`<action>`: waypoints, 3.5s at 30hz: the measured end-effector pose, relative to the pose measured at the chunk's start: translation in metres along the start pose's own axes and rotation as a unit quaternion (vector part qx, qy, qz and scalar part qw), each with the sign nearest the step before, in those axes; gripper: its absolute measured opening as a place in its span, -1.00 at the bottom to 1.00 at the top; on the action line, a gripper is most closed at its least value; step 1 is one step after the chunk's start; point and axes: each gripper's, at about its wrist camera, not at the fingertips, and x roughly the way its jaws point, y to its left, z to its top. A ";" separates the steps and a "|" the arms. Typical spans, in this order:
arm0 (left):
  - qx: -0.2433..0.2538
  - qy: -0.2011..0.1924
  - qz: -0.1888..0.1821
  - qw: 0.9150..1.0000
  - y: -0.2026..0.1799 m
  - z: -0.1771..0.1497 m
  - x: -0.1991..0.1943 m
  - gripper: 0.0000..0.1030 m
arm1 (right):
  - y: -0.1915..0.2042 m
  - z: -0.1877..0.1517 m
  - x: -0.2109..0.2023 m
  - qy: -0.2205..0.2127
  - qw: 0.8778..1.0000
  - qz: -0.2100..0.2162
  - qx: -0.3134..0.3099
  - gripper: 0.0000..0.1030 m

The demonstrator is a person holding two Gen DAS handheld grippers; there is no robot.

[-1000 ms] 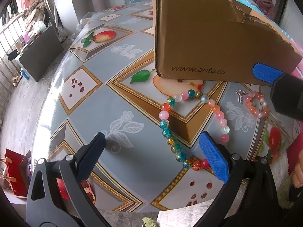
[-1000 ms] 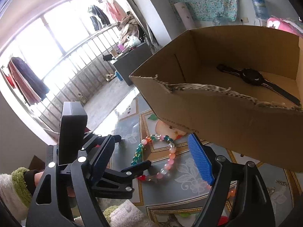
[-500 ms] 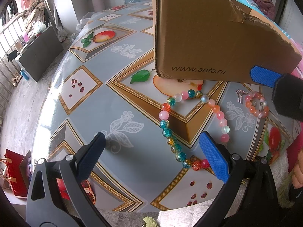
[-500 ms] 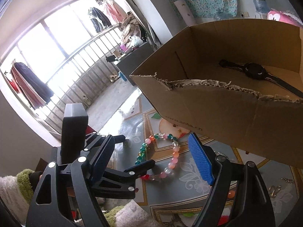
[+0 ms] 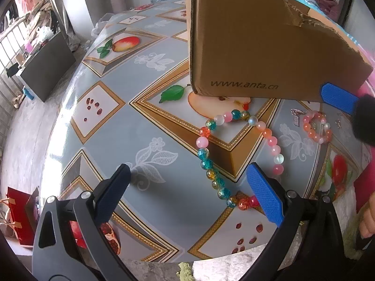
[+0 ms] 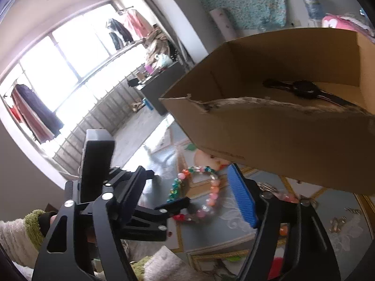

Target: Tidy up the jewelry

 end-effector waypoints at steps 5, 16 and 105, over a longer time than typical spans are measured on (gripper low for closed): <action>0.007 -0.002 -0.003 1.000 0.001 -0.003 -0.002 0.86 | -0.007 -0.008 -0.010 -0.001 1.000 -0.008 0.003 0.15; 0.022 -0.072 -0.051 0.996 0.008 -0.005 -0.022 0.19 | 0.014 -0.005 0.016 0.042 0.995 -0.076 -0.045 -0.09; 0.129 -0.179 -0.063 0.973 -0.043 0.142 -0.091 -0.13 | -0.067 0.201 -0.008 0.185 0.977 -0.084 -0.069 -0.48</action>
